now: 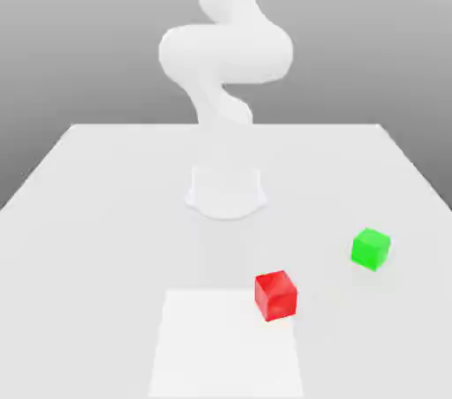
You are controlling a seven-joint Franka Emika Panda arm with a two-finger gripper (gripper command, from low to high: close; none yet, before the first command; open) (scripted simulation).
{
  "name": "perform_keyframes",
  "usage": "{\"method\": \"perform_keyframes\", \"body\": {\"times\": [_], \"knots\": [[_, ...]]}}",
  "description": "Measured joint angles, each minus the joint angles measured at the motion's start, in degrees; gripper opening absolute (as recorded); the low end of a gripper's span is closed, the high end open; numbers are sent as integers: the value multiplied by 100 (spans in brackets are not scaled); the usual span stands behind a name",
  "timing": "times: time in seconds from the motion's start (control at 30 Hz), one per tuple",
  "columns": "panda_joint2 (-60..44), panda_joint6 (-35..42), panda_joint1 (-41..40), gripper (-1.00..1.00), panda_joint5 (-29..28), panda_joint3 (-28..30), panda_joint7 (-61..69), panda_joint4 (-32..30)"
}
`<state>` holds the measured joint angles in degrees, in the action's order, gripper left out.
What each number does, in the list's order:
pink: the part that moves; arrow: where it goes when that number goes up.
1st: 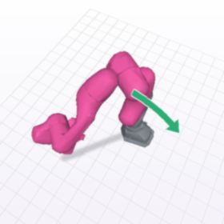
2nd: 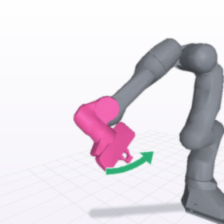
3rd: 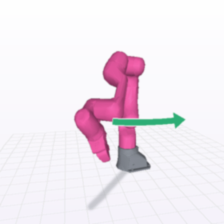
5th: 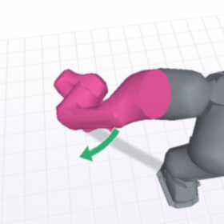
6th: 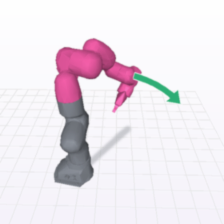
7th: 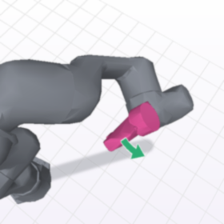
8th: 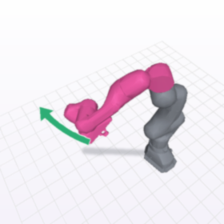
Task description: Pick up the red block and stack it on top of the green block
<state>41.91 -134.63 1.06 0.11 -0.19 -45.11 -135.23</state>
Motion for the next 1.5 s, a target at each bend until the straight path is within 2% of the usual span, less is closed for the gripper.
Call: {"method": "perform_keyframes", "body": {"times": [0.57,0.8,0.83,1.07,1.3,1.5], "knots": [[-3538,-2502,736,0,86,-351,609,-2801],[-5151,-3821,892,0,-270,-187,394,-2802],[-5302,-3950,943,-100,-271,-137,395,-2782],[-5313,-3961,943,-100,-305,-133,365,-2782],[-4000,-2837,885,-100,11,-275,593,-2969],[-3452,-2406,1557,-100,491,-699,323,-3035]]}}
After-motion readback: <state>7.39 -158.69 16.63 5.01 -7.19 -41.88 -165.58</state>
